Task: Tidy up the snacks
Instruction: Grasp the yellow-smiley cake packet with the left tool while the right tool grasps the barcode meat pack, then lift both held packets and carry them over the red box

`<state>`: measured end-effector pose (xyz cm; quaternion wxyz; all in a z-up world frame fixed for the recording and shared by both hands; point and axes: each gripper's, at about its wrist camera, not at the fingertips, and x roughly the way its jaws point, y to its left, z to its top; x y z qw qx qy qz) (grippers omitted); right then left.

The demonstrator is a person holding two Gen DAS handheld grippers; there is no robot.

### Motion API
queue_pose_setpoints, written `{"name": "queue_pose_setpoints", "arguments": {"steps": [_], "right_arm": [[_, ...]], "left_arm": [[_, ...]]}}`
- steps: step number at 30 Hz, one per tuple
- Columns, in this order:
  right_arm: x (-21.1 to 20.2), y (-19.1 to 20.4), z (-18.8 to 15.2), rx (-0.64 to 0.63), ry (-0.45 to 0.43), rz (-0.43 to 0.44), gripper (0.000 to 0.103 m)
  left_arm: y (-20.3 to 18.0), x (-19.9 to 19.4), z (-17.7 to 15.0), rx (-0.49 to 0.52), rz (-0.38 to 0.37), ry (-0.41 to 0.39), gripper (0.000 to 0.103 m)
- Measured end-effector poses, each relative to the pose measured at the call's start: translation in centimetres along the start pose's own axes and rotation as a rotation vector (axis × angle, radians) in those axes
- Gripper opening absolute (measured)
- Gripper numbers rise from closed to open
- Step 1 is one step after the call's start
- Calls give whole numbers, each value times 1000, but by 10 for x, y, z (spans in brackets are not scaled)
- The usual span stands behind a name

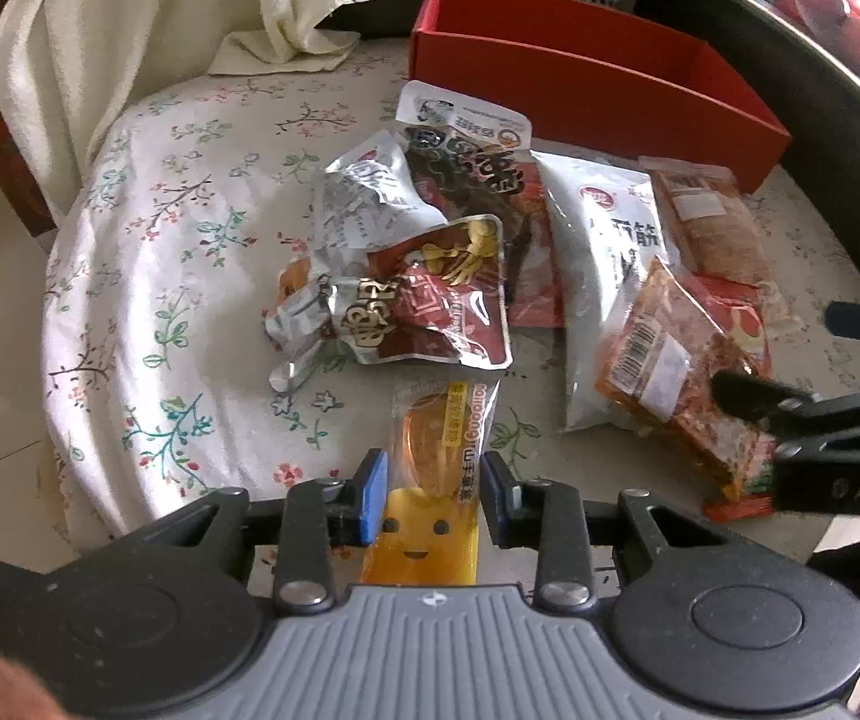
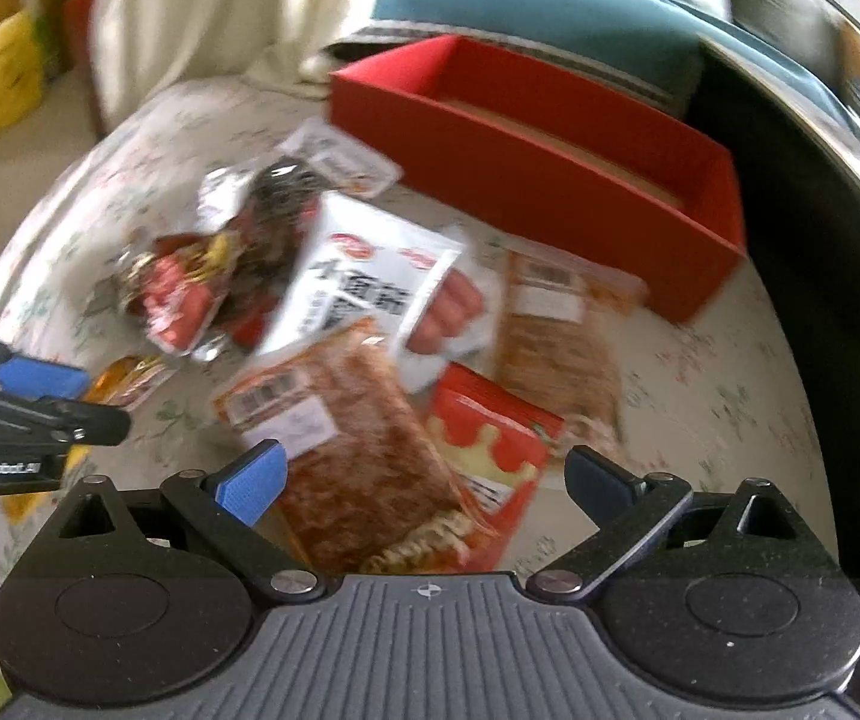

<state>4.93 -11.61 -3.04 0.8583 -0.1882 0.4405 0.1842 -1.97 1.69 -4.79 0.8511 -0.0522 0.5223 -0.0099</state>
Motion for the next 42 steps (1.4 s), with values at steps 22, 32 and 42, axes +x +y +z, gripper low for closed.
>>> {"name": "queue_pose_setpoints", "arguments": {"steps": [22, 32, 42], "right_arm": [[25, -7, 14, -11, 94, 165, 76], [6, -31, 16, 109, 30, 206, 75], [-5, -42, 24, 149, -23, 248, 75]], "left_arm": [[6, 9, 2, 21, 17, 6, 37], [12, 3, 5, -21, 29, -16, 27], [5, -7, 10, -17, 55, -32, 24]]}}
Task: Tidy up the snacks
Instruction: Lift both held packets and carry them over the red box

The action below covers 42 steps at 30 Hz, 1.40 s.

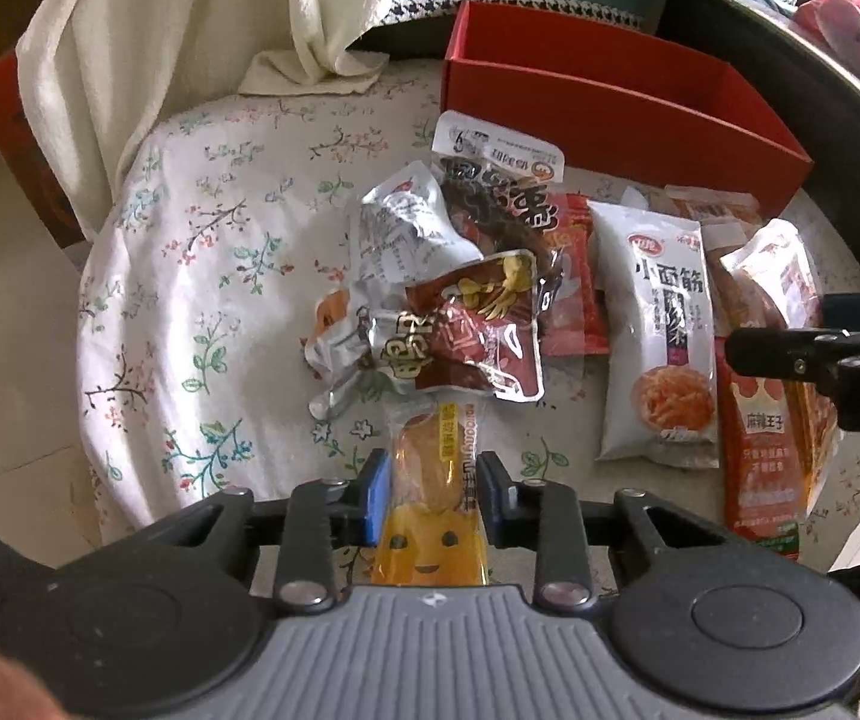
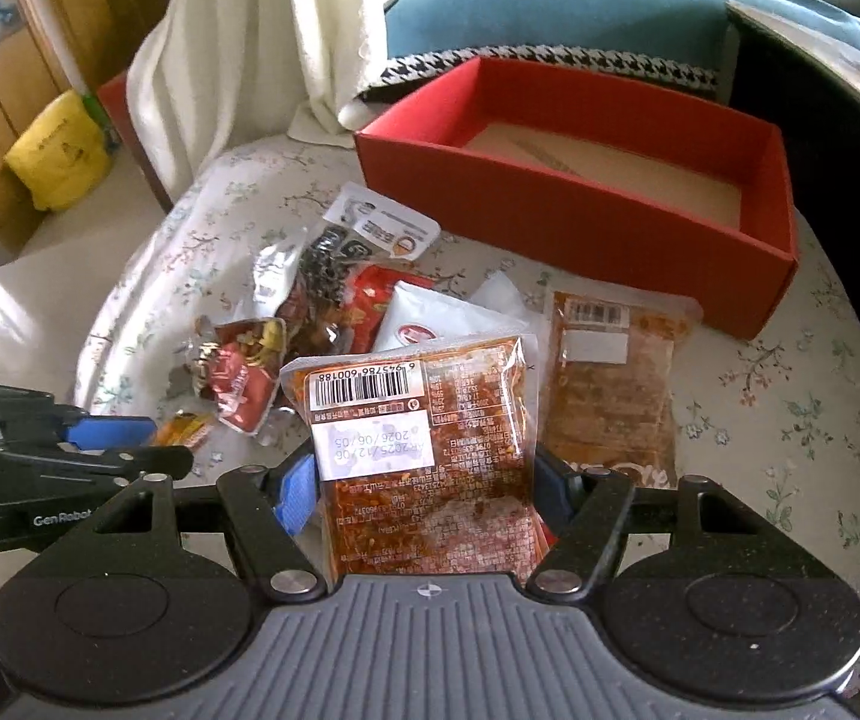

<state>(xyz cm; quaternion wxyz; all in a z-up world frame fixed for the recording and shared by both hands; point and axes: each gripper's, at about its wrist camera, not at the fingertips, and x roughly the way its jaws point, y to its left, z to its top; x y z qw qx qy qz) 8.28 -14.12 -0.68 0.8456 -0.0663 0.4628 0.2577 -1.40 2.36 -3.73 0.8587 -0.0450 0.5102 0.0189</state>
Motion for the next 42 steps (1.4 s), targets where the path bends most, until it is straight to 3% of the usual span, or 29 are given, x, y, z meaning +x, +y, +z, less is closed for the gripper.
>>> {"name": "queue_pose_setpoints", "arguments": {"steps": [12, 19, 23, 26, 27, 29, 31, 33, 38, 42], "right_arm": [[1, 1, 2, 13, 10, -4, 75], [6, 4, -3, 0, 38, -7, 75], [6, 2, -2, 5, 38, -4, 76], [7, 1, -3, 9, 42, -3, 76], [7, 1, -3, 9, 44, -3, 76], [7, 2, -2, 6, 47, -3, 76], [7, 3, -2, 3, 46, -3, 76], [6, 3, -2, 5, 44, -4, 76], [1, 3, 0, 17, 23, -6, 76], [-2, 2, 6, 29, 1, -8, 76]], "left_arm": [[-14, -23, 4, 32, -70, -26, 23], [-34, 9, -10, 165, 26, 56, 25], [-32, 19, -14, 177, 48, 61, 47], [-25, 24, -17, 156, 92, 67, 83], [-21, 27, -17, 138, 92, 73, 88], [-16, 28, -16, 106, 63, 78, 84], [-19, 24, -16, 128, 49, 66, 70], [-27, 17, -18, 161, 24, 54, 32], [-34, 9, -17, 158, 16, 66, 23], [-32, -8, -8, 119, -13, 9, 23]]}}
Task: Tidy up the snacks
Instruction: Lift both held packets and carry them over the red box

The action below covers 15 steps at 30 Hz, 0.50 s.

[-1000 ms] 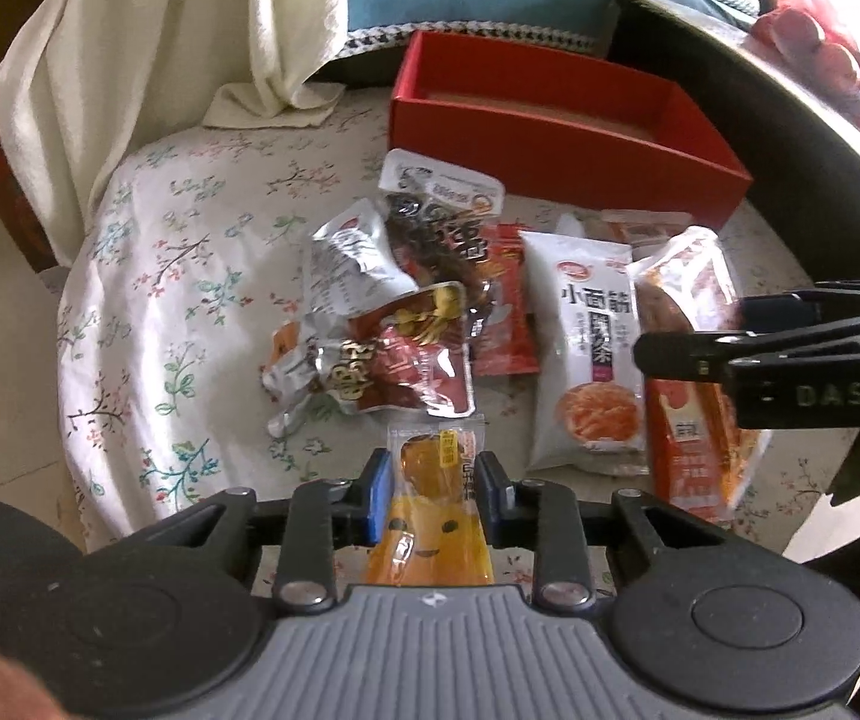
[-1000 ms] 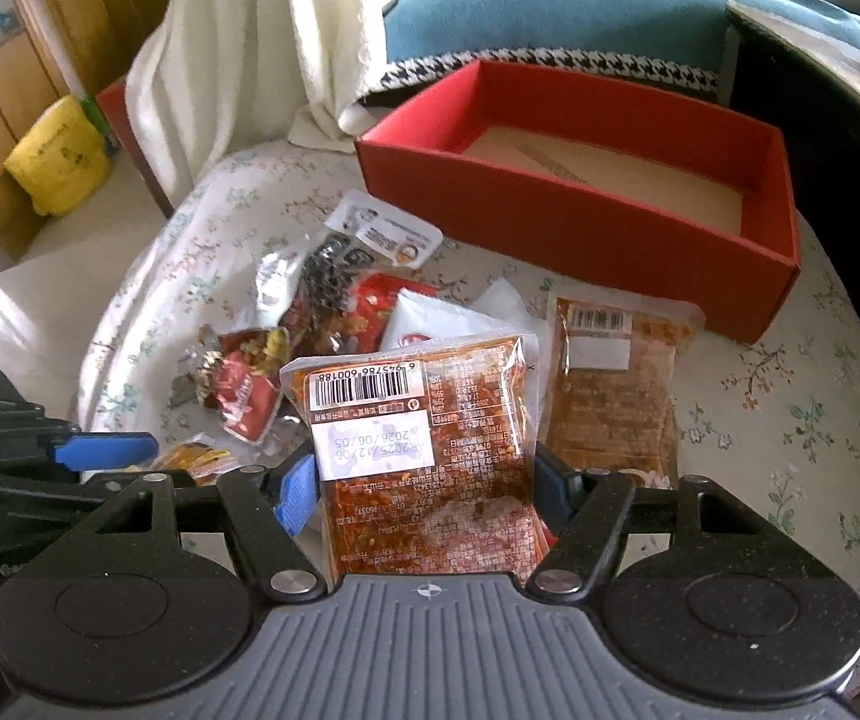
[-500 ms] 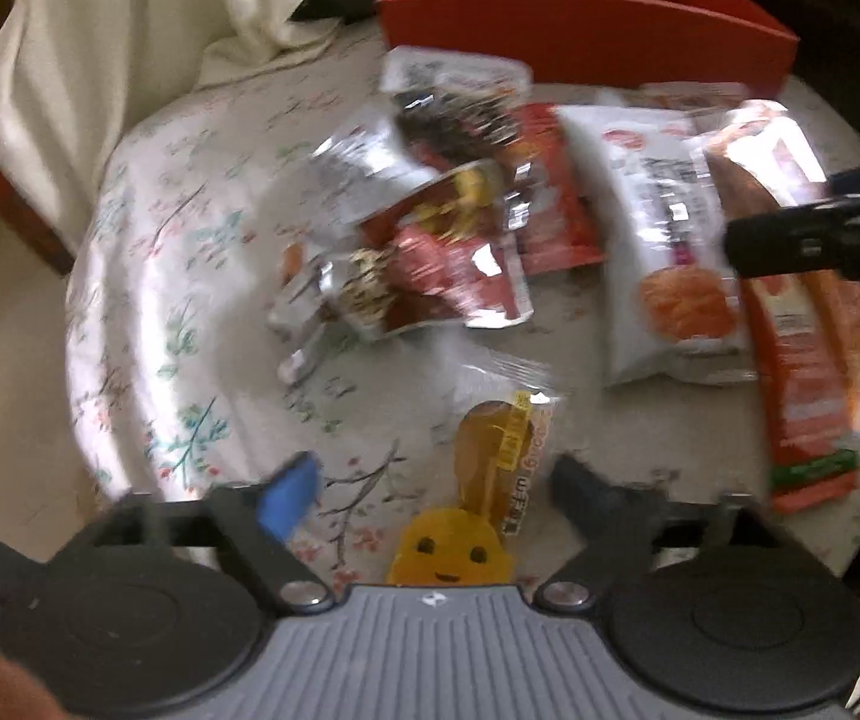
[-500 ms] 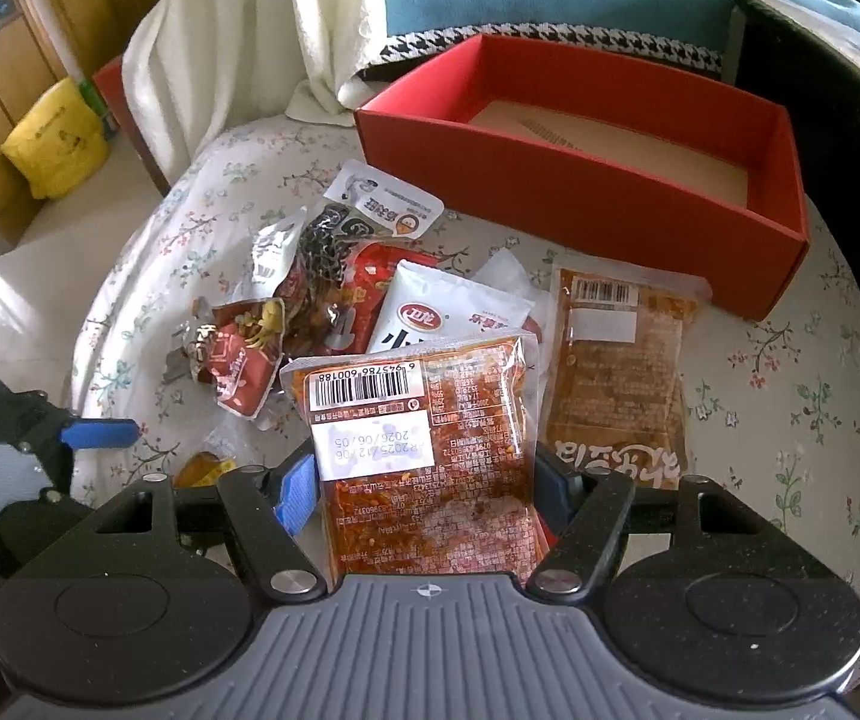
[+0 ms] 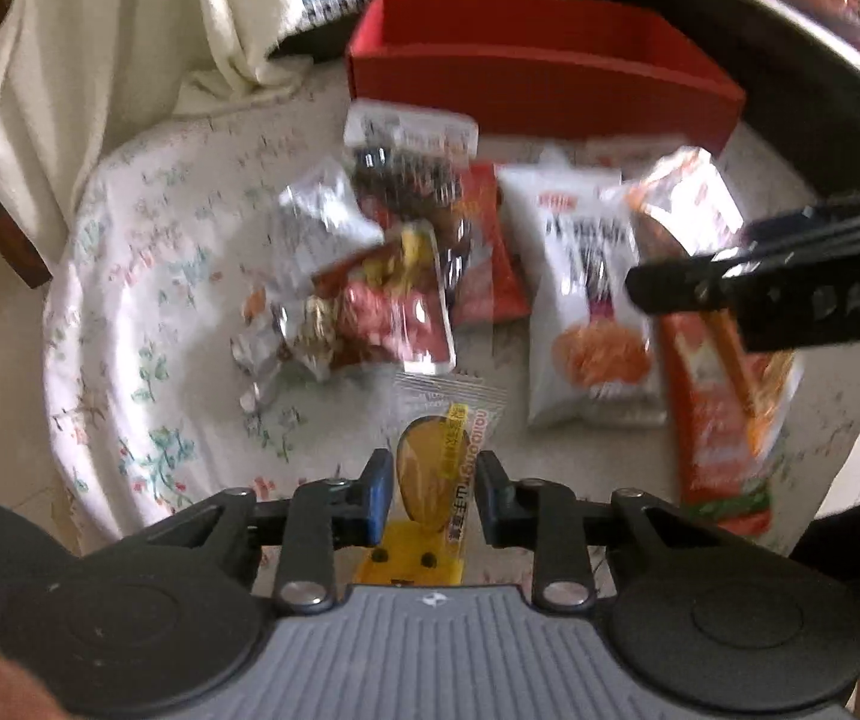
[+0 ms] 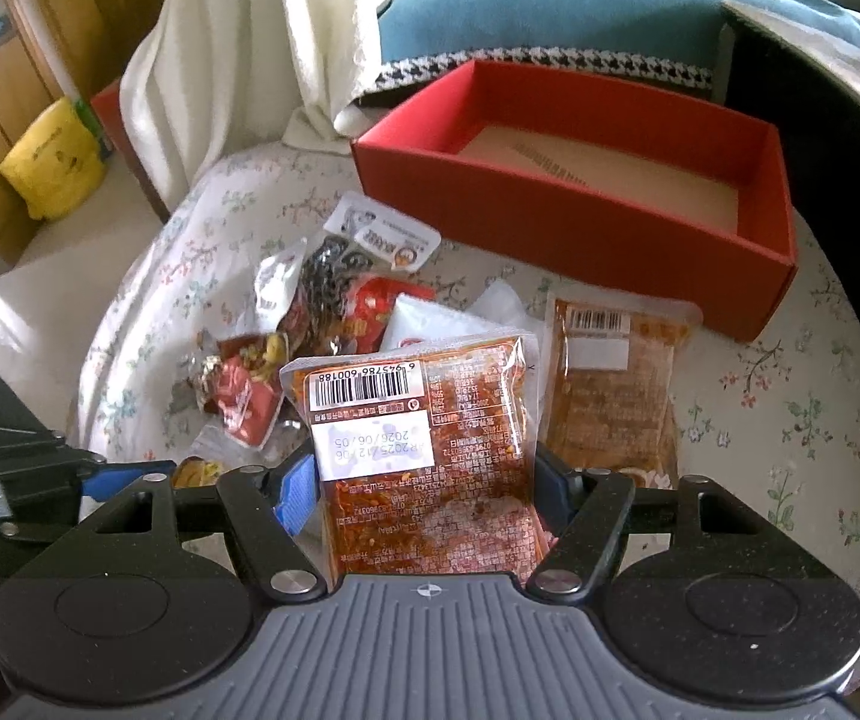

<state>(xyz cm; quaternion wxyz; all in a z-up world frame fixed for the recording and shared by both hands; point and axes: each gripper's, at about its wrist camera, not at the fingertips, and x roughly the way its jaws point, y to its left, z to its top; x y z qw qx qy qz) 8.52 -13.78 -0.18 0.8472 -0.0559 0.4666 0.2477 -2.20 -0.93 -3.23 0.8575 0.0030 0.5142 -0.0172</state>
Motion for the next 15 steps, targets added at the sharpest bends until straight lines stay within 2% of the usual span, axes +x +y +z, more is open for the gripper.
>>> {"name": "queue_pose_setpoints", "arguments": {"steps": [10, 15], "right_arm": [[-11, -11, 22, 55, -70, -9, 76], [-9, -18, 40, 84, -96, -36, 76]], "left_arm": [[7, -27, 29, -67, -78, -114, 23], [9, -28, 54, -72, -91, -176, 23]]}}
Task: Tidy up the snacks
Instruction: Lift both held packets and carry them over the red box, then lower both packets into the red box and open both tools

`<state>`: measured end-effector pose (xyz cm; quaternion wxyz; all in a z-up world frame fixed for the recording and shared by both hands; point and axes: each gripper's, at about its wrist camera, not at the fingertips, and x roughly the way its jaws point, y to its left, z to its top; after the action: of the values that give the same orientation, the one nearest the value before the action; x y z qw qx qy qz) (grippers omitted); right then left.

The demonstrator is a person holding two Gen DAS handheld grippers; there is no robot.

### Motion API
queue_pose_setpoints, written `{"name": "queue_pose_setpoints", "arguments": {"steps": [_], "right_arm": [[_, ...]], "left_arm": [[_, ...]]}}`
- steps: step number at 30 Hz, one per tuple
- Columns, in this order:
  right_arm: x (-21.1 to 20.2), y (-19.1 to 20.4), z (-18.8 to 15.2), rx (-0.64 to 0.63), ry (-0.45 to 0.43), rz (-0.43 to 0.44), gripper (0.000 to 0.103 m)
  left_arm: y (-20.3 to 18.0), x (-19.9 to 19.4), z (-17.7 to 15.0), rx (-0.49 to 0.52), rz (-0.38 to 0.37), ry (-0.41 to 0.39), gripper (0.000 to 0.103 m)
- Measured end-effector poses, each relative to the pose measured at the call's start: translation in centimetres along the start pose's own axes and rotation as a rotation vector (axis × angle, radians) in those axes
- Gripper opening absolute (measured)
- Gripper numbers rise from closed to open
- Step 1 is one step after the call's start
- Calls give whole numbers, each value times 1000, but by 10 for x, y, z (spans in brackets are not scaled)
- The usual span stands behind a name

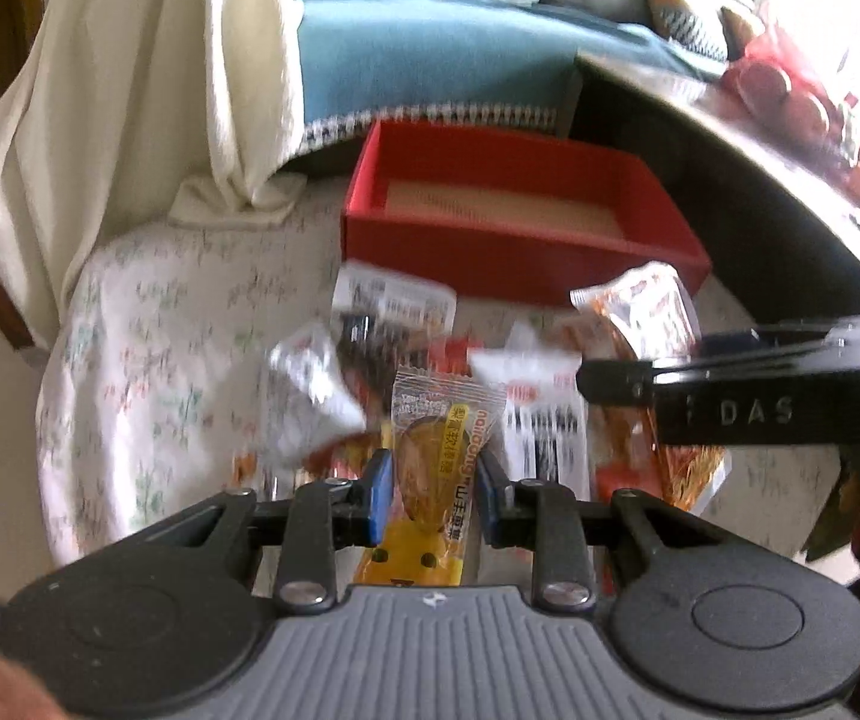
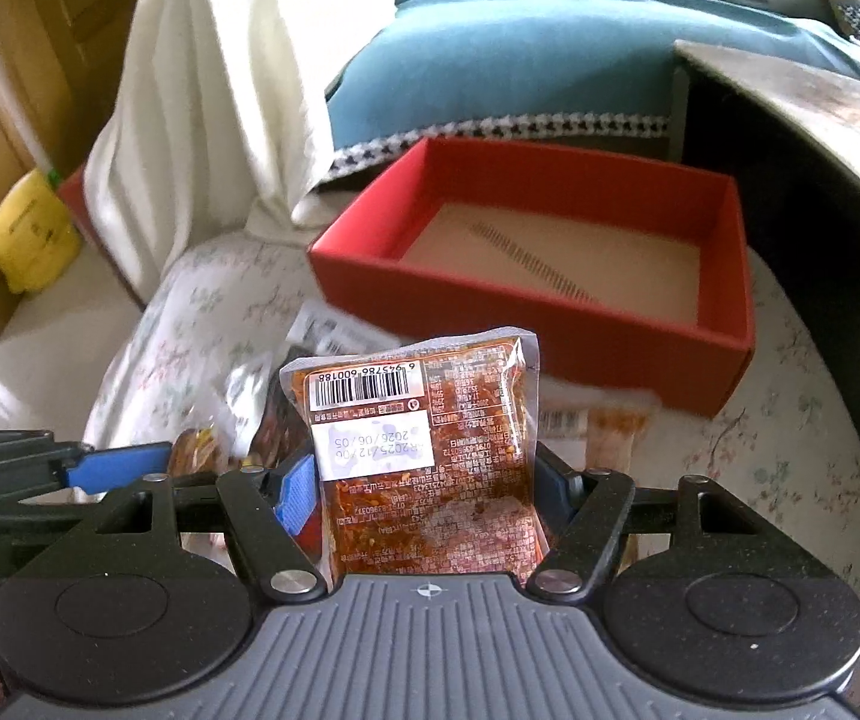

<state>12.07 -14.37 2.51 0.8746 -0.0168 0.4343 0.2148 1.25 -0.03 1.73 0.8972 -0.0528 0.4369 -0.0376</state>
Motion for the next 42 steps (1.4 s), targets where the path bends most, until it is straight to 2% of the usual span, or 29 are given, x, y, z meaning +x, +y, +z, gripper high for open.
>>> {"name": "queue_pose_setpoints", "arguments": {"steps": [12, 22, 32, 42], "right_arm": [[27, -21, 39, 82, -38, -73, 76], [43, -46, 76, 108, -72, -119, 76], [74, -75, 116, 115, -73, -166, 76], [113, -92, 123, 103, -10, -203, 75]], "left_arm": [[10, 41, 72, -83, -53, -103, 22], [2, 69, 127, -49, -40, -168, 23], [-8, 108, 159, -17, -5, -161, 23], [-11, 140, 173, -3, 29, -134, 23]]}}
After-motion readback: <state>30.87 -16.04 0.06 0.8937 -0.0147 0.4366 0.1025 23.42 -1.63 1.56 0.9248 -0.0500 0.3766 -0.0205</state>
